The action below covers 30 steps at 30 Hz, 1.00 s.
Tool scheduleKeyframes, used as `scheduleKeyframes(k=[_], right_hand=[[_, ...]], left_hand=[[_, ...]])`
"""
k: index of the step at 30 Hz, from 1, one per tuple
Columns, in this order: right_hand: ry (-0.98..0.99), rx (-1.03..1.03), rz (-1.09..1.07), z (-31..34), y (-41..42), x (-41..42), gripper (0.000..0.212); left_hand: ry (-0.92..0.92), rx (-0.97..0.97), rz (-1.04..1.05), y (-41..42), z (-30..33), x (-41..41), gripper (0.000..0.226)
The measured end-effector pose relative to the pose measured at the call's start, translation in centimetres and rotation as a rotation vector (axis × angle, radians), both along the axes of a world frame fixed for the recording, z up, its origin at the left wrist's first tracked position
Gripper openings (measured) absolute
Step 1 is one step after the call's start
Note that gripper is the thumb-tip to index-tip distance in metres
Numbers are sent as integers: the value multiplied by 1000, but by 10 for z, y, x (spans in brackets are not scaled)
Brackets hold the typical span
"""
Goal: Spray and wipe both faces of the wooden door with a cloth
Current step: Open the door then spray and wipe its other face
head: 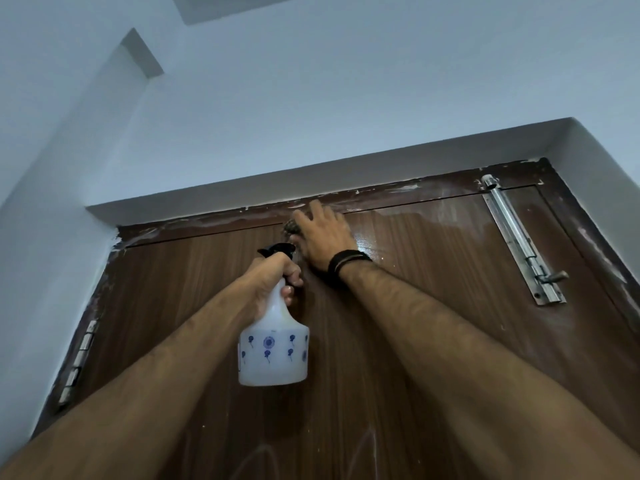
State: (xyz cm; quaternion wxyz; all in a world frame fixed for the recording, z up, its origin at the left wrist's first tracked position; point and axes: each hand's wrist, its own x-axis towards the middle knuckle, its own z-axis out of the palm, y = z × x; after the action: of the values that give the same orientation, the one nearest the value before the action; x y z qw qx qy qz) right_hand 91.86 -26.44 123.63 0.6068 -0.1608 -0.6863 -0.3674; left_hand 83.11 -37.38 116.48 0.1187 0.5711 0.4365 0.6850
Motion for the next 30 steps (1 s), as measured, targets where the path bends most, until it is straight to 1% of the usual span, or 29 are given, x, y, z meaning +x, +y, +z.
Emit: scheduleKeyframes(k=[1,4,5,7,8,9,12,13,14,15,18,20,21,23,28,30], right_hand=[[76,-24,-1,4,6,12,39],[384,-97,-37,11,27,43,39],[448,-97,-50,11,30,47,38],[494,-99,-44,11,29,40,35],[474,-102,-29,11,25,33,34],[409,-90,-13,9,21,26,33],[109,9,13,3,12,11,37],[61,5,22,-1,12,15,38],[64,-12,33,-3,15,24,38],[112,-26,37,-4,21,37,37],[381,-97,-14,-6,45,98,35],[493,-160,-60,-6,58,132,37],[496,-172,-75,-7,60,142,38],[444,-170,-67,-19,58,147,39],[170,-27,-47,-77,59,142,32],[158,-16,-55,-71,63,153,31]], left_hand=[[4,-4,7,1,1,0,20],[54,-9,31,-4,5,3,21],[72,-5,39,-8,6,4,21],[91,12,57,-16,8,4,18],[102,20,71,-20,8,3,16],[115,23,84,-23,9,4,15],[143,28,99,-25,10,9,15],[147,23,96,-24,10,13,15],[148,12,85,-21,9,19,15],[149,-1,67,-17,8,25,15],[162,-39,-11,-4,7,51,17],[178,-54,-57,2,8,67,17],[185,-60,-73,5,9,75,17],[186,-65,-101,11,10,89,16],[189,-59,-153,23,6,120,18],[187,-64,-184,27,3,131,17]])
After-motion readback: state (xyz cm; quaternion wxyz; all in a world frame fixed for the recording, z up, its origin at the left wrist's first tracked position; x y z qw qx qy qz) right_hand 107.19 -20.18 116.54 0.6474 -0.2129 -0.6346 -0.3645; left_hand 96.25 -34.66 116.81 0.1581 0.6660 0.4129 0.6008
